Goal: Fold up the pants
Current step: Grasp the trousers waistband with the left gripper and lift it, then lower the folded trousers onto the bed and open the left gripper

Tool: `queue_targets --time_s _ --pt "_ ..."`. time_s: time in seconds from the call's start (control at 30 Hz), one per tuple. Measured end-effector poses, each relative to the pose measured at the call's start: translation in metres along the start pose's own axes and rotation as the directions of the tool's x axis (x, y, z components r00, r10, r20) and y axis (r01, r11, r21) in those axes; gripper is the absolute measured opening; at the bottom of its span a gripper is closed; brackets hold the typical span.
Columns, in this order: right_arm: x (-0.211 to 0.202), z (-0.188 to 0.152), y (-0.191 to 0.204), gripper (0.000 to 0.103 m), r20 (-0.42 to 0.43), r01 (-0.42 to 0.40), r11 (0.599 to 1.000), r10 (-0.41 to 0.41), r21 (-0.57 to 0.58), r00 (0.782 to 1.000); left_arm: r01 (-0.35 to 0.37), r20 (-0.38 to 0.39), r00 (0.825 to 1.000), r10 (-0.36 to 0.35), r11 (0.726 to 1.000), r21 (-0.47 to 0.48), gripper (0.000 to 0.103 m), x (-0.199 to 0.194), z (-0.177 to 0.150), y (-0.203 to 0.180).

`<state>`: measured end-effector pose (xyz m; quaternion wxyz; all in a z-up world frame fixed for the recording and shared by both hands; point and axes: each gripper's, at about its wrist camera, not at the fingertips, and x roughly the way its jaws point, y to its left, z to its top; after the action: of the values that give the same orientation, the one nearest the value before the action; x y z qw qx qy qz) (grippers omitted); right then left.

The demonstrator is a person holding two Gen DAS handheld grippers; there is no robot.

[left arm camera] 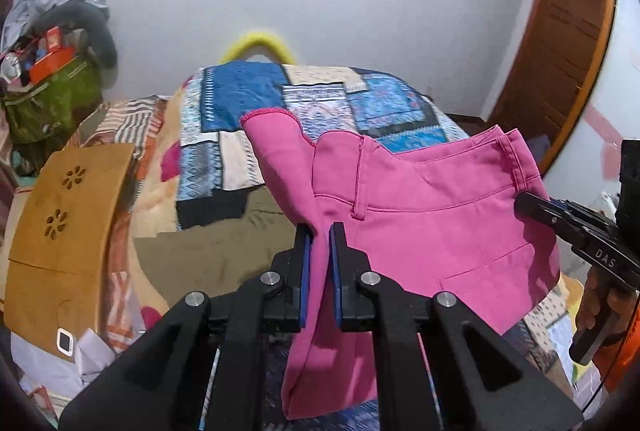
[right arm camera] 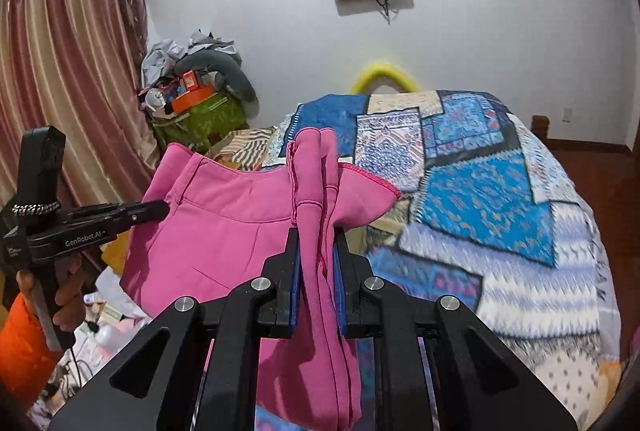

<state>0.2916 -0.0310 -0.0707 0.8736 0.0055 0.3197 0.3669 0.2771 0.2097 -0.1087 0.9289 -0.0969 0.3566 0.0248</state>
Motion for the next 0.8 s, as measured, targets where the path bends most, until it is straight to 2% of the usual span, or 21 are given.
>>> queue_targets --time_s 0.17,0.37,0.57,0.8 --pt "0.044 0.012 0.006 0.012 -0.021 -0.003 1.000 0.003 -0.025 1.000 -0.045 -0.029 0.999 0.044 0.998 -0.051 0.009 0.033 0.006 0.034" --pt "0.114 0.013 0.005 0.012 -0.088 -0.008 0.999 0.005 -0.033 0.996 -0.103 -0.088 0.992 0.095 0.990 -0.094 0.009 0.081 0.000 0.070" --pt "0.173 0.004 0.001 0.012 -0.177 0.000 1.000 -0.005 -0.028 0.984 -0.173 -0.164 0.974 0.154 0.979 -0.110 0.009 0.138 -0.015 0.098" --pt "0.217 -0.011 0.006 0.014 -0.272 0.056 0.985 -0.098 -0.161 0.957 -0.245 -0.235 0.947 0.220 0.966 -0.083 0.009 0.188 -0.042 0.113"
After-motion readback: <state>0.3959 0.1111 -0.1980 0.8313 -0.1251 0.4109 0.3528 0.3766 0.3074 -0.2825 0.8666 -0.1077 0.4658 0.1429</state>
